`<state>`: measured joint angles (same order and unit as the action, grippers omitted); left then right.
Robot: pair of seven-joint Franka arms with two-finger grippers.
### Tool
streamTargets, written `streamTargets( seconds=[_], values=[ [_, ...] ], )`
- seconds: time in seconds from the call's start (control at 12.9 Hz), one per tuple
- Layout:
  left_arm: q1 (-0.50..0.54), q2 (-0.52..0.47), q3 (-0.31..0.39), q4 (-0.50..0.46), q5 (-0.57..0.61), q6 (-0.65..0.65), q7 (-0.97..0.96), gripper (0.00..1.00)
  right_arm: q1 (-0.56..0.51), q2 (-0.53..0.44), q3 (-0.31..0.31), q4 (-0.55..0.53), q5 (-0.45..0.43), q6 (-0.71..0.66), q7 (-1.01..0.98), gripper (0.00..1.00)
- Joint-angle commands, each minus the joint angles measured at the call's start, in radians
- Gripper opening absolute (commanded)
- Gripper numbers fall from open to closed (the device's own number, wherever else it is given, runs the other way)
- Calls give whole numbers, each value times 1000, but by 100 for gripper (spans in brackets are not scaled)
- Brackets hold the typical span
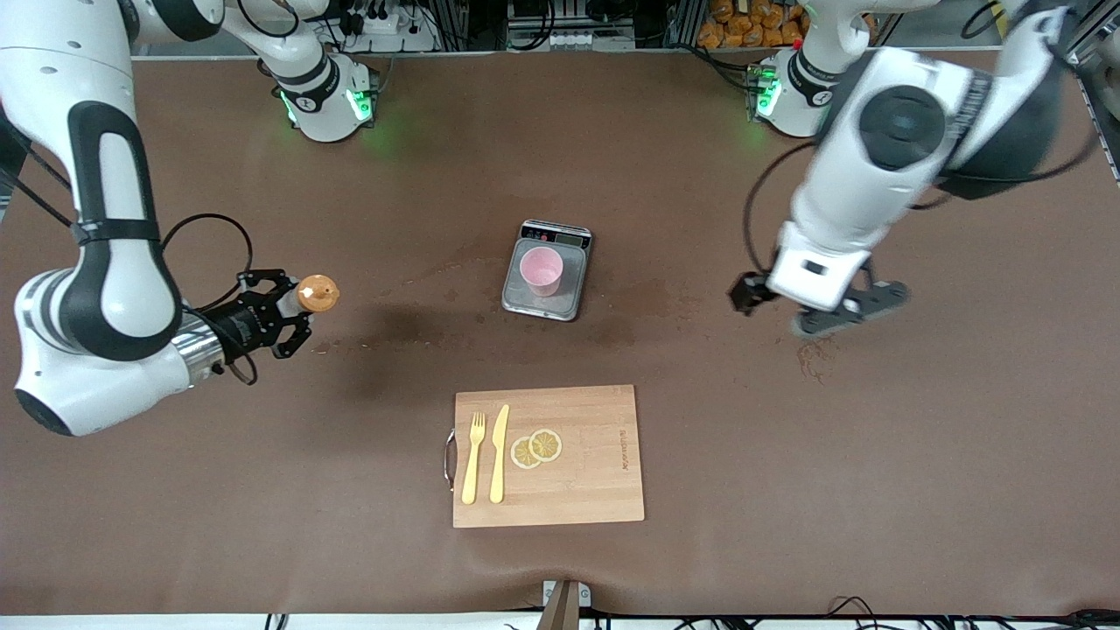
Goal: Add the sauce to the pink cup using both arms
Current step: 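Lift the bottle toward the cup with the right gripper while the left gripper withdraws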
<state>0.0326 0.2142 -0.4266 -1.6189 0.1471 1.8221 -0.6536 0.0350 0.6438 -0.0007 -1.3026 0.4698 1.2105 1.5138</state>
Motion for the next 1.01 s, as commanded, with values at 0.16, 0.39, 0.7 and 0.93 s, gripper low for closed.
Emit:
streamTargets(
  seconds=[0.16, 0.39, 0.7, 0.93],
  values=[
    [148, -78, -14, 10, -35, -82, 216, 100, 112, -21, -10, 39, -56, -2, 186, 37],
    [171, -79, -6, 69, -49, -156, 290, 100, 163, -19, -8, 43, -120, -3, 282, 37],
    [176, -119, 17, 90, -61, -191, 344, 100, 258, -18, -7, 45, -215, -6, 419, 37],
    [19, -157, 281, 88, -138, -219, 490, 100, 307, -19, -7, 46, -220, -25, 522, 37]
  ],
)
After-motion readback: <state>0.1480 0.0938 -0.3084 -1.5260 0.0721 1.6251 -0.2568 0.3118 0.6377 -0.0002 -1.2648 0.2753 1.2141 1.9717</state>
